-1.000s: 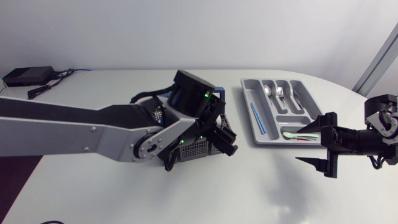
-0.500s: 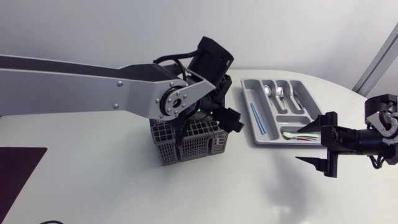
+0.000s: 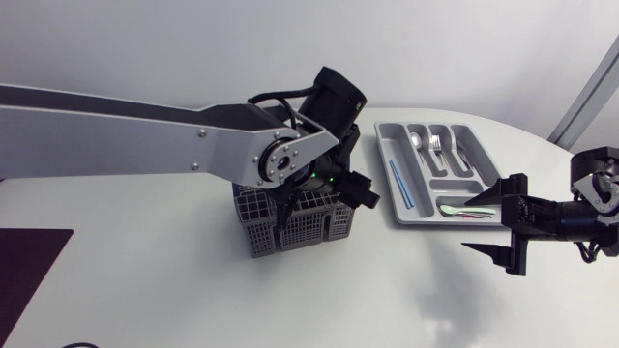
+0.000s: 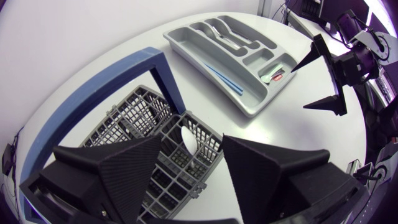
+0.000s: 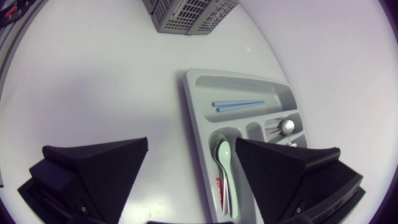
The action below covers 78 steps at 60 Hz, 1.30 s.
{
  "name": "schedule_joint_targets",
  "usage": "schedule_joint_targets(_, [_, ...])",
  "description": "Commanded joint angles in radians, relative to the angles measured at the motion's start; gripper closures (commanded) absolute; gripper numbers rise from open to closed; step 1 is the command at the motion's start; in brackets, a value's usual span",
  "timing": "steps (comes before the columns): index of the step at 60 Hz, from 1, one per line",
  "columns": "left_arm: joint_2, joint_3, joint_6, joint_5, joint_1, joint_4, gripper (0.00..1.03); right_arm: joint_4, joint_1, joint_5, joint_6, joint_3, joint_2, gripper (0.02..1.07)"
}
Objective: Unload the cutlery basket into the drawer organizer.
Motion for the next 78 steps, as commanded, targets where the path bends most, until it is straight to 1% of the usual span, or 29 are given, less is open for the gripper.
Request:
schedule_joint_targets(1, [0.031,0.030,-0.033,0.003,0.000,-0.003,0.43,0.007,-0.011,-0.001,-0.013,-0.026,0.016,0.06])
schedule_joint_targets(9, [0.035,0.030,-0.035,0.003,-0.003,-0.002,0.44,0.007,-0.014,-0.001,-0.014,-0.026,0.014,0.06])
schedule_joint_targets(12, [0.038,0.032,-0.036,0.003,0.000,0.001,0.48,0.007,-0.014,-0.001,-0.014,-0.026,0.013,0.06])
schedule_joint_targets(16, [0.038,0.032,-0.036,0.003,0.000,0.003,0.49,0.005,-0.014,-0.001,-0.014,-0.028,0.011,0.06])
schedule_joint_targets(19, [0.038,0.030,-0.036,0.003,0.000,0.003,0.52,0.005,-0.014,-0.001,-0.014,-0.028,0.010,0.06])
schedule_joint_targets(23, [0.038,0.027,-0.038,0.003,0.001,0.006,0.53,0.005,-0.014,-0.003,-0.014,-0.029,0.010,0.06])
schedule_joint_targets(25, [0.037,0.026,-0.038,0.002,0.001,0.009,0.56,0.005,-0.014,-0.001,-0.014,-0.029,0.010,0.06])
schedule_joint_targets(27, [0.037,0.024,-0.038,0.002,0.001,0.012,0.57,0.005,-0.015,-0.003,-0.014,-0.031,0.010,0.06])
schedule_joint_targets(32, [0.037,0.017,-0.039,0.002,0.003,0.021,0.65,0.005,-0.018,-0.003,-0.016,-0.032,0.010,0.06])
schedule_joint_targets(40, [0.037,0.015,-0.039,0.002,0.003,0.029,0.71,0.005,-0.021,-0.004,-0.019,-0.034,0.010,0.06])
schedule_joint_targets(41, [0.037,0.015,-0.039,0.002,0.001,0.029,0.73,0.004,-0.023,-0.004,-0.020,-0.034,0.010,0.06])
schedule_joint_targets(43, [0.037,0.015,-0.039,0.002,0.001,0.031,0.74,0.004,-0.025,-0.004,-0.020,-0.034,0.010,0.06])
schedule_joint_targets(67, [0.049,0.013,-0.036,-0.004,0.000,0.035,0.85,0.002,-0.035,-0.008,-0.026,-0.031,0.010,0.06])
schedule_joint_targets(78, [0.047,0.006,-0.038,-0.004,0.000,0.038,0.86,0.001,-0.038,-0.008,-0.031,-0.032,0.010,0.06])
